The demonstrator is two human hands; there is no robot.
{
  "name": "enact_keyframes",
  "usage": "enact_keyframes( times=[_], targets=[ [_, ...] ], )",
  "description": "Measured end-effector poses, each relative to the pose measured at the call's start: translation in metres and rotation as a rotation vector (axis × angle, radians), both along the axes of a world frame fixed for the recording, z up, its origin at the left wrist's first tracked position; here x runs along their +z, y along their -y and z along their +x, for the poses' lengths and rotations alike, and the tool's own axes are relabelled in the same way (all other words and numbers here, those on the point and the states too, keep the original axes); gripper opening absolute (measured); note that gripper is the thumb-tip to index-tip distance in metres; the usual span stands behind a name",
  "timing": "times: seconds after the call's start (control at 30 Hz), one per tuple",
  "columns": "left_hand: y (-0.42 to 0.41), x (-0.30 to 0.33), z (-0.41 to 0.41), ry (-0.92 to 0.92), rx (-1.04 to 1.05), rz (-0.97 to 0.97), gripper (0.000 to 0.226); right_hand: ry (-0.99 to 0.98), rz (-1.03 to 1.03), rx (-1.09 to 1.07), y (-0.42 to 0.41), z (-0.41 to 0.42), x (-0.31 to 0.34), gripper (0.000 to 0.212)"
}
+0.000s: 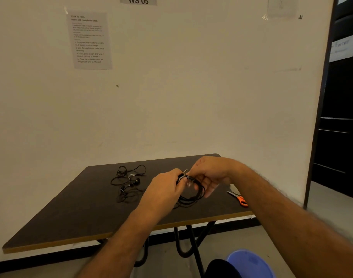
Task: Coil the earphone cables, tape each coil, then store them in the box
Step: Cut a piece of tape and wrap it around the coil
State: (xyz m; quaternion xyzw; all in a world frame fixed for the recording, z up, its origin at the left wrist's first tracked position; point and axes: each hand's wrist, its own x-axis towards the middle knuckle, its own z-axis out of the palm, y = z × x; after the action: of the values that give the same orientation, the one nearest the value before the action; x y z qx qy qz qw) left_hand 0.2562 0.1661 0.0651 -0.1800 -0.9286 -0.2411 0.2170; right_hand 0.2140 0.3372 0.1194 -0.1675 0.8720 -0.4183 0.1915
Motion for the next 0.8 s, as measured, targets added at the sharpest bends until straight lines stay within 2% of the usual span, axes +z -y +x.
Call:
enact_keyframes(
  times=[0.13, 0.33, 0.8],
  targets=[
    [-0.0008, -0.001, -0.002, -0.084, 0.051, -0.039, 0.024, 0.013, -0.022, -0.006, 0.0017, -0.0025, -0.0021, 0.023],
    [-0.0015, -0.0027, -0.0028, -0.142, 0.064, 0.034, 0.022, -0.003, -0.052, -0.005, 0.003, -0.004, -0.0023, 0.026],
    [0.0002, -0.0052, -0.0056, -0.07, -0.023, 0.226, 0.018, -0.09, 0.018, -0.018, 0.003, -0.0031, -0.0016, 0.028]
  ],
)
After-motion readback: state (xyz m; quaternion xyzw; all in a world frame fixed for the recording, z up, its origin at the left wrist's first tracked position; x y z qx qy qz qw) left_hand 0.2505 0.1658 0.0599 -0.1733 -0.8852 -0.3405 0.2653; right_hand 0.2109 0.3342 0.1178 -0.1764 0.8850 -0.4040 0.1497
